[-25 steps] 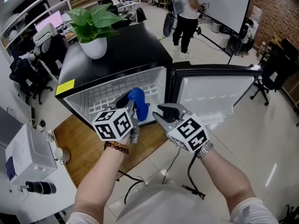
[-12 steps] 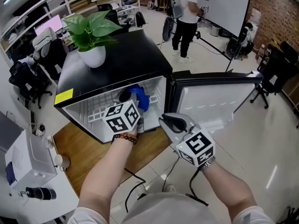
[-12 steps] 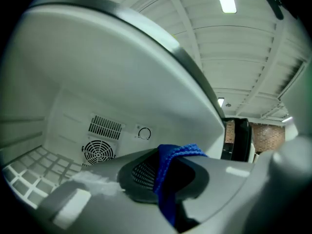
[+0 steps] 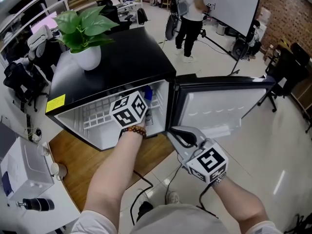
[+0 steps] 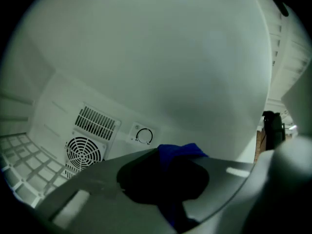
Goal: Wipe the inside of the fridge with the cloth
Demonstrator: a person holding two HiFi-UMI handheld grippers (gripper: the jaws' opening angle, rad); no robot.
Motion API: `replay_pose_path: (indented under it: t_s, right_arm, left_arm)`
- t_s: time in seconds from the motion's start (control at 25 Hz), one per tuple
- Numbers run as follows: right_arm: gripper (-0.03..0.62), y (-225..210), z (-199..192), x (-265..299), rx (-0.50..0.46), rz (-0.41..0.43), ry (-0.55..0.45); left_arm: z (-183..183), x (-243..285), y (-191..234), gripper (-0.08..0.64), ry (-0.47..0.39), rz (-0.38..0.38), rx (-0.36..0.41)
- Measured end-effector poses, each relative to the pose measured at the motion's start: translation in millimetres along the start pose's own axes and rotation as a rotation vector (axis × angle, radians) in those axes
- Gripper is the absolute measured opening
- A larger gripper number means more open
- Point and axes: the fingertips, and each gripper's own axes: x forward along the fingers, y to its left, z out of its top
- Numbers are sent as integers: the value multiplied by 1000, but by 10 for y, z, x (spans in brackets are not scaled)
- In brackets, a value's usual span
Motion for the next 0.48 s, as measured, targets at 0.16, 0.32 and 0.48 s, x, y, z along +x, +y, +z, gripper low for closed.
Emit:
replay_pose_path:
  t_s: [0.16,0.32,0.48]
  right_arm:
    - [13,-66,22,-45,17,-10,-23]
    - [3,-117,46,-56,26,-17,-41]
    - [3,-111,38,-45,29,-7,-44]
  left_arm:
    - [-40,101,-59,18,-11,-12,25]
    - [-72,148,-77,18,-20,-5,59]
    - [-97,213,-76,18,-21,10,124]
